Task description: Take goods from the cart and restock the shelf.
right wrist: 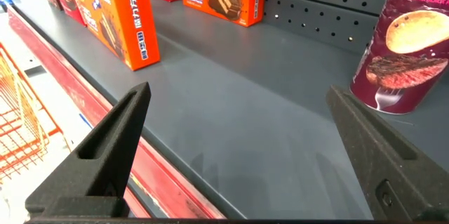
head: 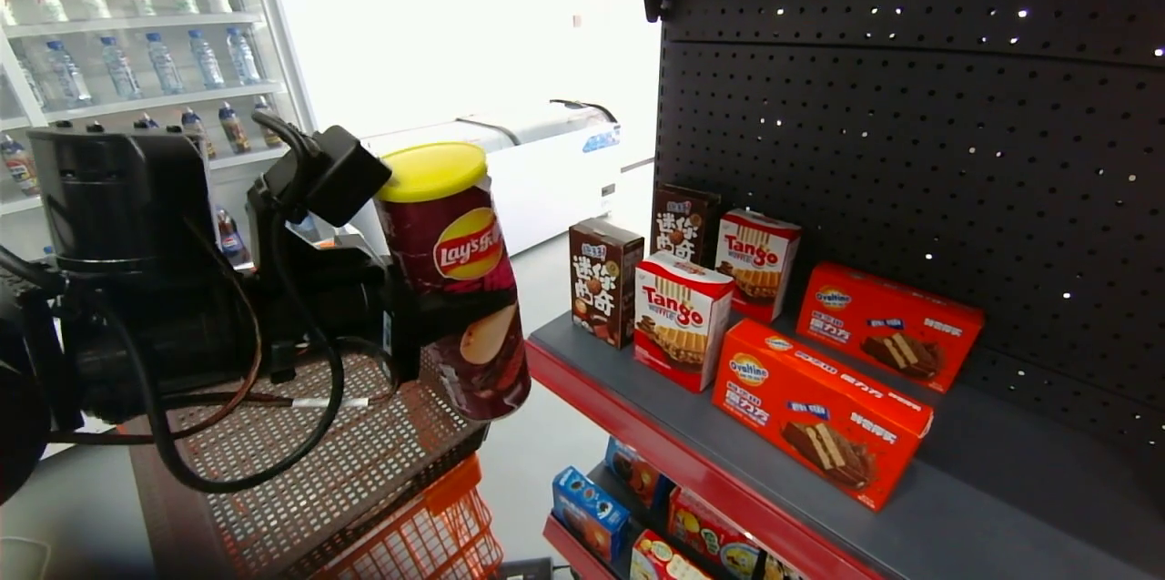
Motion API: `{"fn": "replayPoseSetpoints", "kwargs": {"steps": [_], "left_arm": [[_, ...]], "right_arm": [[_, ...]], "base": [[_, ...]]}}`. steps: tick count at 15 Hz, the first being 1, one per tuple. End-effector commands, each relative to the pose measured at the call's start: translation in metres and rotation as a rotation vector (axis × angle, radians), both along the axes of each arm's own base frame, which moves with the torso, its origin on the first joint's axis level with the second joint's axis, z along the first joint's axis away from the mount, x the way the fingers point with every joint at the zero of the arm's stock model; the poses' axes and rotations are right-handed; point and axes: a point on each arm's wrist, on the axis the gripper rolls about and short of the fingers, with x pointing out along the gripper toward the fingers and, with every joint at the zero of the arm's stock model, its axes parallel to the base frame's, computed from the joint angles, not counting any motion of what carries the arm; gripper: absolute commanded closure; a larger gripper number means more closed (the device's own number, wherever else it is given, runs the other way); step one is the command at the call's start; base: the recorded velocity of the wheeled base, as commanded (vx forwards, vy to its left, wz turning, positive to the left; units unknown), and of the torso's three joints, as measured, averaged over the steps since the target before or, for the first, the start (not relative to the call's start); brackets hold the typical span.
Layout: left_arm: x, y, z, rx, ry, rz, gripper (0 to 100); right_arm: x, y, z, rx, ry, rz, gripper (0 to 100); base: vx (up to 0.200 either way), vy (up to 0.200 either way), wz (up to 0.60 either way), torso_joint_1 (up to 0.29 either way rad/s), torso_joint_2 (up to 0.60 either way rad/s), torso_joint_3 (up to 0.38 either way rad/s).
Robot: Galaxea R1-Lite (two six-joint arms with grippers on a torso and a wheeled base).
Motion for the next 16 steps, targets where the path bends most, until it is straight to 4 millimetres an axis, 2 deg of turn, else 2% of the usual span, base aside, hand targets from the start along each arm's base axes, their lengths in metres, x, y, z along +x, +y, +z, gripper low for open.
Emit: {"fn": "replayPoseSetpoints", "kwargs": {"steps": [1, 4, 12, 16], "left_arm": [[-0.030, -0.007, 0.005, -0.005, -0.022, -0.070, 100], [-0.042, -0.010, 0.005, 0.020, 0.005, -0.067, 100], [-0.057, -0.022, 0.000, 0.016, 0.033, -0.158, 100], [-0.063, -0.026, -0.009, 0.027, 0.060, -0.200, 100]], "right_arm": [[0.000, 0.000, 0.000, -0.002, 0.001, 0.006, 0], [0.000, 0.000, 0.000, -0.003, 0.001, 0.013, 0], [0.000, 0.000, 0.000, -0.003, 0.001, 0.013, 0], [0.000, 0.000, 0.000, -0.003, 0.001, 0.013, 0]], "base": [[0.000, 0.000, 0.00, 0.000, 0.00, 0.000], [0.000, 0.000, 0.00, 0.000, 0.00, 0.000], [0.000, 0.000, 0.00, 0.000, 0.00, 0.000], [0.000, 0.000, 0.00, 0.000, 0.00, 0.000]]}}
